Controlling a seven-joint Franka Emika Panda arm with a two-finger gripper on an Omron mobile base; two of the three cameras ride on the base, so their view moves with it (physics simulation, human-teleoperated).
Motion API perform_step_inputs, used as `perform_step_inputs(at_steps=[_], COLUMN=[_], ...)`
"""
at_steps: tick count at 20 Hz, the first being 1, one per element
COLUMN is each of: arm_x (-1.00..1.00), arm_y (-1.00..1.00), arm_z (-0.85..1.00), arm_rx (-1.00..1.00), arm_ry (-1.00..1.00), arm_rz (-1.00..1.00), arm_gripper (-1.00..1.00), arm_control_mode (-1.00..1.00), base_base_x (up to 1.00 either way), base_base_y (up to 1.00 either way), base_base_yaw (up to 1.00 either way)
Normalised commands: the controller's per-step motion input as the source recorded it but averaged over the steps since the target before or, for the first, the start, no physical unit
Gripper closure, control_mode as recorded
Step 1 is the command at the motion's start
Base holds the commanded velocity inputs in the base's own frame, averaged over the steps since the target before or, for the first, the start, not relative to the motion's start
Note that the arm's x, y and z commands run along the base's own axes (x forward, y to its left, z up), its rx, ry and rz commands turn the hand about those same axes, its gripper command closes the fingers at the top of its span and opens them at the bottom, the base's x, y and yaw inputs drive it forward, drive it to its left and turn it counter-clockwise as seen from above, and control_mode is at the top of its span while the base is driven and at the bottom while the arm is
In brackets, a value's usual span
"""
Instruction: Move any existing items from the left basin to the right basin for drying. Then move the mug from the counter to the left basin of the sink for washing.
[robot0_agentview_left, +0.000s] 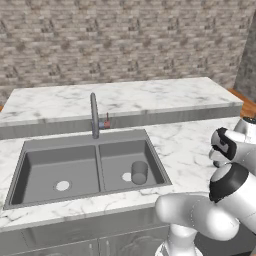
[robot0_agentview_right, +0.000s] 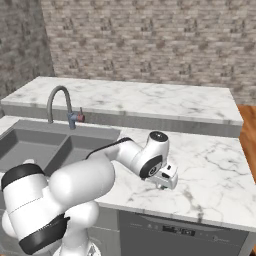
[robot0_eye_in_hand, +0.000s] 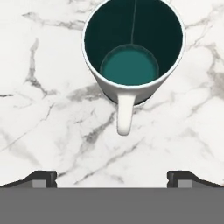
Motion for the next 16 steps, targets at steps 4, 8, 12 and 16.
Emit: perform_step_inputs(at_steps=[4, 8, 12, 16], arm_x=[0.12, 0.10, 0.11, 0.16], arm_y=[-0.07, -0.14, -0.15, -0.11], arm_z=[0.00, 0.00, -0.03, -0.05], arm_rx=[0.00, 0.00, 0.00, 0.00], arm_ry=[-0.03, 0.00, 0.00, 0.00], arm_rz=[0.00, 0.00, 0.00, 0.00], arm_gripper=[-1.00, -1.00, -1.00, -1.00], arm_control_mode=[-1.00, -1.00, -1.00, -1.00], base_base_x=[0.00, 0.00, 0.00, 0.00], base_base_y=[0.00, 0.00, 0.00, 0.00], base_base_yaw=[0.00, 0.00, 0.00, 0.00])
